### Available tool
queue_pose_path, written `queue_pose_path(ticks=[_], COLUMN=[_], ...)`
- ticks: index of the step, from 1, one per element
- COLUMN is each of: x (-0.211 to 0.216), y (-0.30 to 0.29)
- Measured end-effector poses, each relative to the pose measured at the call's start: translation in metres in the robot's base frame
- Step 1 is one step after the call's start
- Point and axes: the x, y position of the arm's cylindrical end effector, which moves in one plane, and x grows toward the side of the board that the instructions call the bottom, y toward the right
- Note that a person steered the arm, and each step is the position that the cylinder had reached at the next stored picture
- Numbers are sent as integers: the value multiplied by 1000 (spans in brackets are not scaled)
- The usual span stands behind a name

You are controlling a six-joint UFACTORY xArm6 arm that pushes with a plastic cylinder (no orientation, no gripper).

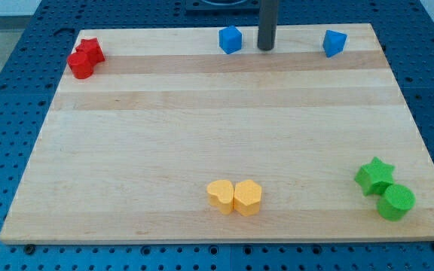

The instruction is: Move blue cube to the red circle

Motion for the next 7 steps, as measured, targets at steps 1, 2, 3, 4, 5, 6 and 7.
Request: queue_pose_path(ticks=[1,2,3,4,5,6,7], x=[-23,-12,37,90,93,81,102], y=[-12,-86,-152,-209,-216,-163,-140])
